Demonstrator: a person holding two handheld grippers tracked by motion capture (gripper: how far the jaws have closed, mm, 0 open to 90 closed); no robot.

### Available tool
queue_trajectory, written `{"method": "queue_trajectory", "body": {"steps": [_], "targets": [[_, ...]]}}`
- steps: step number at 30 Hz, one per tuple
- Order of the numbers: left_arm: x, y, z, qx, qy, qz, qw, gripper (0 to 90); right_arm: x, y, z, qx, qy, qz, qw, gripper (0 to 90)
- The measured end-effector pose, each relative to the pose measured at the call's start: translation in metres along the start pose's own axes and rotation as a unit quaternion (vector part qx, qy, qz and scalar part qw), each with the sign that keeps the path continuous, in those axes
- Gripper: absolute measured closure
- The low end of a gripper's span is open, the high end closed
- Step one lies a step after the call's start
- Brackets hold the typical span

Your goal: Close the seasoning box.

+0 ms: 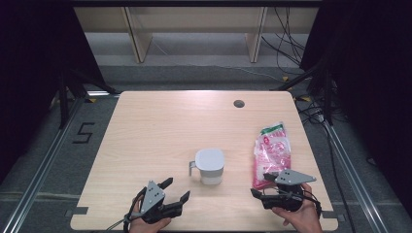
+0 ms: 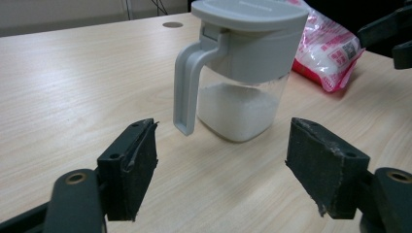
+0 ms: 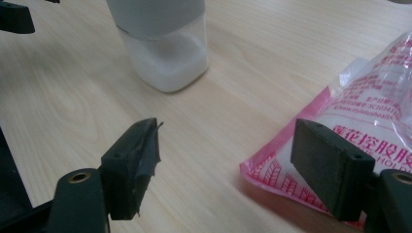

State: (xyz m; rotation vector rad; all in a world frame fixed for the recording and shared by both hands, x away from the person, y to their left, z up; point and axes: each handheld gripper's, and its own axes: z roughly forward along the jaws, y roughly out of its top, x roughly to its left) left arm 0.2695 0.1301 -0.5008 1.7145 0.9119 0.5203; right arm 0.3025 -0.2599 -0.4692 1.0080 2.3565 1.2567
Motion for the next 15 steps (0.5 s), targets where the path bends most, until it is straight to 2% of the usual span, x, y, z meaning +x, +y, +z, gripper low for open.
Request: {"method": "queue_trajectory", "body": {"steps": [2, 3, 5, 7, 10, 11, 13, 15], "targets": [[0.0001, 0.0005, -0.0009, 0.000, 0.002, 0.005, 1.0000, 25.6, 0.0029, -0.0031, -0.0013, 0.010, 0.003, 0.016, 0.9998, 26.5], [0.0006, 0.0013, -0.0019, 0.001, 0.002, 0.013, 0.9999, 25.6, 0.0026, -0.0045, -0.0006, 0.003, -0.001, 0.009, 1.0000, 26.5], [0.0010, 0.0014, -0.0025, -0.003, -0.001, 0.013, 0.9999, 25.6, 0.0042, -0.0064, -0.0017, 0.011, 0.002, 0.017, 0.9998, 26.5], [0.0015, 0.0017, -0.0037, -0.002, 0.004, 0.012, 0.9999, 25.6, 0.0018, -0.0075, -0.0014, 0.003, -0.003, -0.001, 1.0000, 26.5], [0.0020, 0.0016, -0.0044, -0.002, 0.006, 0.013, 0.9999, 25.6, 0.0039, -0.0086, -0.0023, 0.013, 0.002, 0.012, 0.9998, 26.5], [0.0014, 0.0013, -0.0043, -0.005, 0.004, 0.006, 1.0000, 25.6, 0.0039, -0.0091, -0.0023, 0.013, 0.003, 0.013, 0.9998, 26.5], [0.0019, 0.0015, -0.0040, -0.009, 0.004, 0.011, 0.9999, 25.6, 0.0026, -0.0098, -0.0008, 0.009, 0.000, -0.003, 1.0000, 26.5], [0.0014, 0.0013, -0.0045, -0.003, 0.005, 0.008, 1.0000, 25.6, 0.0029, -0.0098, -0.0009, 0.009, 0.003, -0.003, 0.9999, 26.5]]}}
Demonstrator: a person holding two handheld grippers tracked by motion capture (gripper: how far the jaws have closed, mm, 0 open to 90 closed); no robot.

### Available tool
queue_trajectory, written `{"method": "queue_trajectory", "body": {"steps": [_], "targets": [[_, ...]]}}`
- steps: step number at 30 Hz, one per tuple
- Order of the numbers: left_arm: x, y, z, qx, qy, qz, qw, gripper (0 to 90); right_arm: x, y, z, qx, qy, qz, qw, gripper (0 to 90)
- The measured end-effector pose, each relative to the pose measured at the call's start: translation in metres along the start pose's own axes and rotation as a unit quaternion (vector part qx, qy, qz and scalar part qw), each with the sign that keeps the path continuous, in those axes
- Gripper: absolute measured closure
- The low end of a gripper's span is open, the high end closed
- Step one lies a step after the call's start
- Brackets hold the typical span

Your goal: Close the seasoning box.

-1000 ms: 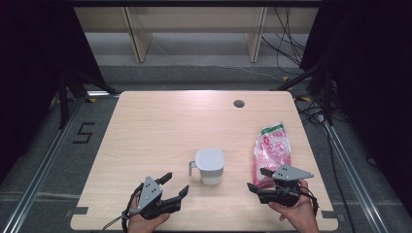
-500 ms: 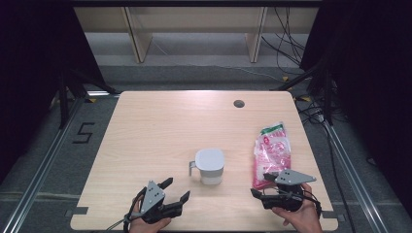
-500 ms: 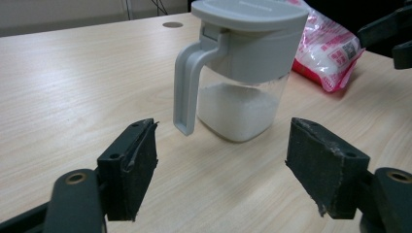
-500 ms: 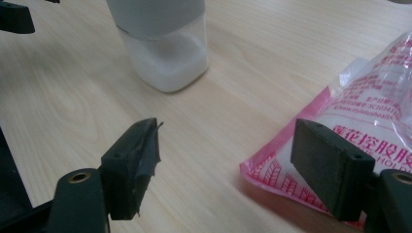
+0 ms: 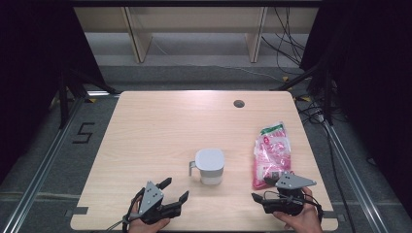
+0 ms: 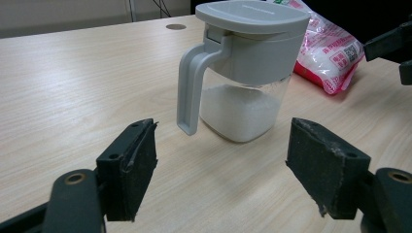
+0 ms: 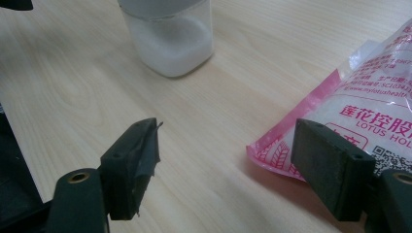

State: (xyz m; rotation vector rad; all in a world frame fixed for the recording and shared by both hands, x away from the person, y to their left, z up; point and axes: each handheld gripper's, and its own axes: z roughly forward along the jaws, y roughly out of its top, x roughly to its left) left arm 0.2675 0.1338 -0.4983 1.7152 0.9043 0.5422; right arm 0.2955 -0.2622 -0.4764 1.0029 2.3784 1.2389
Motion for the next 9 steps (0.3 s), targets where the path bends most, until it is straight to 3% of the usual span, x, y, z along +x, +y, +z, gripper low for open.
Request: {"method": "queue_trajectory", "body": {"steps": [3, 5, 9], "targets": [[0.0009, 0.0000, -0.0001, 0.001, 0.002, 0.004, 1.0000, 25.6, -0.0006, -0.0001, -0.0002, 0.000, -0.002, -0.002, 1.0000, 26.5], [0.0010, 0.0001, -0.0004, 0.001, 0.002, 0.004, 1.0000, 25.6, 0.0015, -0.0006, -0.0003, 0.002, 0.008, 0.017, 0.9998, 26.5], [0.0016, 0.0000, -0.0007, 0.001, 0.003, 0.005, 1.0000, 25.6, 0.0012, -0.0005, -0.0004, 0.002, 0.004, 0.015, 0.9999, 26.5]]}}
